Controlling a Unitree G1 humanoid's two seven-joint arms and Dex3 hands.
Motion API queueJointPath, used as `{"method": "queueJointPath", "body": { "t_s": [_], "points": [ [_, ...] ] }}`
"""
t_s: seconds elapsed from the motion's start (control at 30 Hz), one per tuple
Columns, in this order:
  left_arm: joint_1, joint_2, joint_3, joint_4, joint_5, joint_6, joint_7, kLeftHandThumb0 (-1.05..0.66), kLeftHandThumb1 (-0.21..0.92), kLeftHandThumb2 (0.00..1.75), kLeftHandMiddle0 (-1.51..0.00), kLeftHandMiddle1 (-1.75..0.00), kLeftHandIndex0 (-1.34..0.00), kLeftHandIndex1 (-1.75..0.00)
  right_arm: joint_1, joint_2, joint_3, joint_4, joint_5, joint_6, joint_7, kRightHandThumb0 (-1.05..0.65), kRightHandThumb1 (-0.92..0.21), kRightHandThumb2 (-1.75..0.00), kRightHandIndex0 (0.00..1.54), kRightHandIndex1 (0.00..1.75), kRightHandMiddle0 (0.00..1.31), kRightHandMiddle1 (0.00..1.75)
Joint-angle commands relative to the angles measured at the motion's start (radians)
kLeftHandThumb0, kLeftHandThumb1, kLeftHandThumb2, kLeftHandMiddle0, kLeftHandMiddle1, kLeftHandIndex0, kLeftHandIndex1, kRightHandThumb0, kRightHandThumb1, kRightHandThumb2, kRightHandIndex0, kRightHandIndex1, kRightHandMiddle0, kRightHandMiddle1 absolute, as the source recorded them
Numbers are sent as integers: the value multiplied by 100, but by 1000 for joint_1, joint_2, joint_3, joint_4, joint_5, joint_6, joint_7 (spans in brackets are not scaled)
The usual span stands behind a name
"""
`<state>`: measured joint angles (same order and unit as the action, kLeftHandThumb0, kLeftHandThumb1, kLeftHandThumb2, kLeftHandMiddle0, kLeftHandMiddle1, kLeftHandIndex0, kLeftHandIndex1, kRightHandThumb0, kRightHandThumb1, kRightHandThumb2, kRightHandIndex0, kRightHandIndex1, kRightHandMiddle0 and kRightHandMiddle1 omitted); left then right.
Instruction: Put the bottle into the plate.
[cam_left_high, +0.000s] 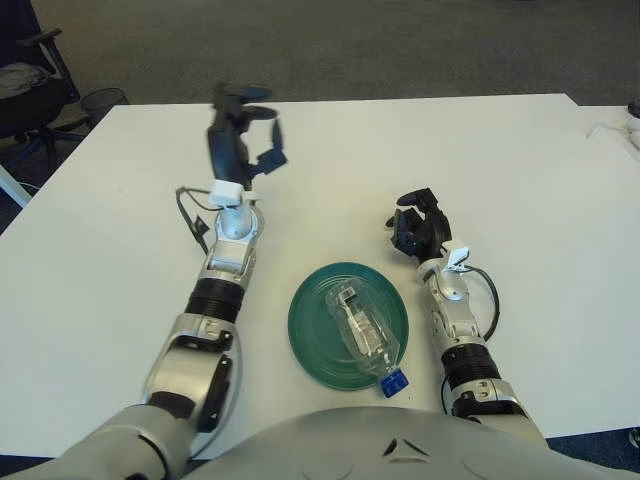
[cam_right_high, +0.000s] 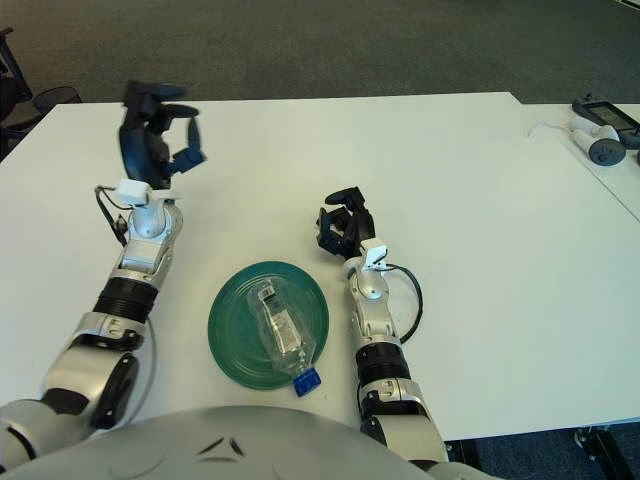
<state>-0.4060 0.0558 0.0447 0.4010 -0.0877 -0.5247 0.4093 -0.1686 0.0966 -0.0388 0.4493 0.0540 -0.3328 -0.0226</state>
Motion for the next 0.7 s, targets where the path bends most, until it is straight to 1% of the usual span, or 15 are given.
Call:
{"method": "queueJointPath", "body": {
  "t_s": [0.0, 0.13, 0.27, 0.33, 0.37, 0.43, 0.57, 0.67],
  "points": [
    [30, -25, 38, 4, -20, 45, -17, 0, 8, 157, -80, -169, -57, -174, 39, -6, -4, 26, -2, 58, -2, -1, -54, -103, 48, 165, 25, 175],
    [25, -35, 61, 33, -15, 58, -32, 0, 6, 161, -82, -170, -58, -174, 35, -8, -5, 27, 0, 62, 0, -1, -54, -103, 48, 164, 26, 175],
    [18, -38, 77, 104, 1, 36, -46, 0, 2, 165, -83, -172, -61, -175, 30, -10, -5, 34, 0, 60, 1, -1, -54, -103, 47, 165, 26, 175],
    [14, -34, 79, 191, 16, 6, -59, 0, 1, 166, -83, -172, -62, -175, 28, -12, -5, 39, -1, 57, 2, -1, -54, -103, 47, 164, 26, 175],
    [8, -29, 80, 263, 23, -6, -69, 0, 1, 166, -84, -172, -62, -175, 26, -13, -4, 41, -3, 57, 1, -1, -55, -102, 47, 164, 25, 175],
    [-4, -21, 85, 362, 31, -23, -81, 0, 0, 168, -85, -172, -63, -175, 24, -13, -3, 43, -6, 56, 0, -1, -55, -102, 47, 164, 25, 175],
    [-17, -9, 96, 489, 36, -34, -103, 0, -3, 170, -87, -171, -65, -175, 24, -14, -1, 44, -8, 56, -2, -1, -55, -101, 47, 164, 25, 175],
    [-18, -5, 104, 544, 37, -41, -112, 0, -6, 173, -89, -169, -68, -175, 25, -14, -1, 41, -8, 59, -4, -1, -55, -101, 47, 164, 25, 175]
  ]
}}
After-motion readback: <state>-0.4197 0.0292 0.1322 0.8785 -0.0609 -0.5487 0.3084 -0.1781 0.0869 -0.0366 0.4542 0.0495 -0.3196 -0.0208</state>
